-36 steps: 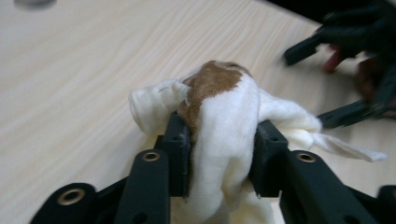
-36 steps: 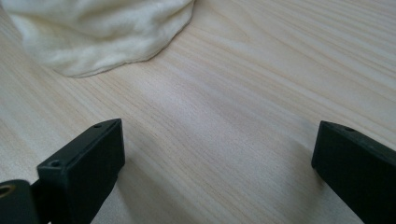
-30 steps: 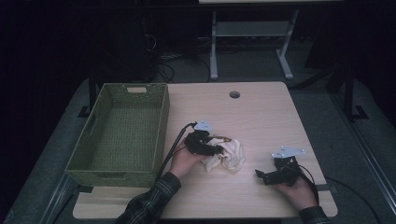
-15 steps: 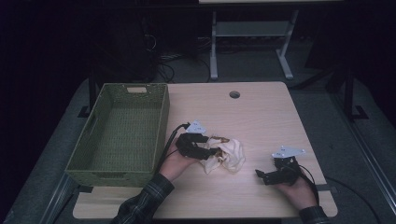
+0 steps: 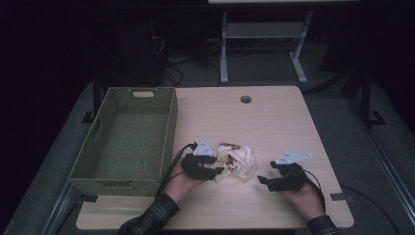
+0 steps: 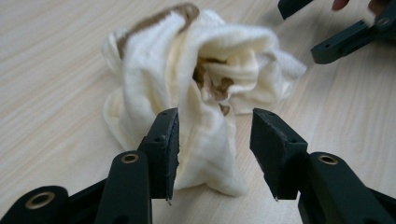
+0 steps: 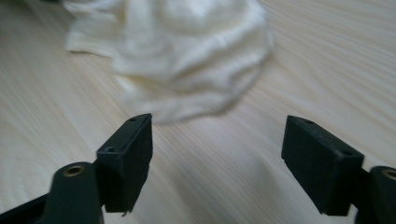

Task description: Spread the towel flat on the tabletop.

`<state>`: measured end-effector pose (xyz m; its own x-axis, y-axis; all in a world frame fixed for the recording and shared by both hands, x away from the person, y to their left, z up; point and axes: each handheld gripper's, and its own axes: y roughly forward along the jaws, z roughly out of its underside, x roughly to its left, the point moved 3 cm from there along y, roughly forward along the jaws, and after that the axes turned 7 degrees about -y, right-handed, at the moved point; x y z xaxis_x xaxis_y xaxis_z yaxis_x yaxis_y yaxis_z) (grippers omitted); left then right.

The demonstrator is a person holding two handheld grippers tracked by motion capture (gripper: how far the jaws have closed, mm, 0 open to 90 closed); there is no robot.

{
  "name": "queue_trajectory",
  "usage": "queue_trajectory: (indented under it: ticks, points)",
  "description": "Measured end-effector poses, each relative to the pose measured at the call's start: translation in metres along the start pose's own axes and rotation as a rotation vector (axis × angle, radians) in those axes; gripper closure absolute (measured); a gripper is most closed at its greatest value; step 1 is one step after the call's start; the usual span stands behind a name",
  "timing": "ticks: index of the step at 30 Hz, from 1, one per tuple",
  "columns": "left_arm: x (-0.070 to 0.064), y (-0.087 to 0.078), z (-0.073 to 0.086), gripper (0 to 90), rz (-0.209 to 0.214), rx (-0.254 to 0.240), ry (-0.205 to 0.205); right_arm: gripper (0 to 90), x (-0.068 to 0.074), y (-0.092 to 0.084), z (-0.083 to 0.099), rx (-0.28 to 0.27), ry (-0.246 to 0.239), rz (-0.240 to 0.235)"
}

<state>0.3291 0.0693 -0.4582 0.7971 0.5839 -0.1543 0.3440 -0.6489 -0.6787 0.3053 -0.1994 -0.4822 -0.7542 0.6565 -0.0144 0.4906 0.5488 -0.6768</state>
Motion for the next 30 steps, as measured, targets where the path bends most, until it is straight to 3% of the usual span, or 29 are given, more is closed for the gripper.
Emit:
queue_trajectory:
  ticks: [8,10,15,17,22,27,30]
  points:
    - [-0.002,0.020,0.014,51.5,-0.019,0.074,0.020,34.6,0.016,0.019,-0.029,-0.040,-0.043,-0.076]
    - [-0.002,0.023,0.015,54.8,-0.032,0.087,0.029,42.4,0.019,0.024,-0.034,-0.038,-0.055,-0.081]
    - [0.001,0.024,0.014,79.6,-0.043,0.092,0.027,75.6,0.021,0.032,-0.041,-0.029,-0.068,-0.103]
    - [0.002,0.021,0.013,82.7,-0.041,0.092,0.025,80.3,0.020,0.031,-0.041,-0.020,-0.068,-0.112]
    - [0.004,0.010,0.011,83.4,-0.038,0.070,0.017,84.7,0.006,0.018,-0.040,-0.032,-0.068,-0.076]
    - [0.007,0.002,0.008,83.5,-0.042,0.043,-0.001,85.5,-0.016,0.003,-0.034,-0.043,-0.037,-0.028]
    - [0.006,0.001,0.006,83.7,-0.035,0.039,0.000,86.2,-0.030,-0.007,-0.033,-0.049,-0.028,0.020]
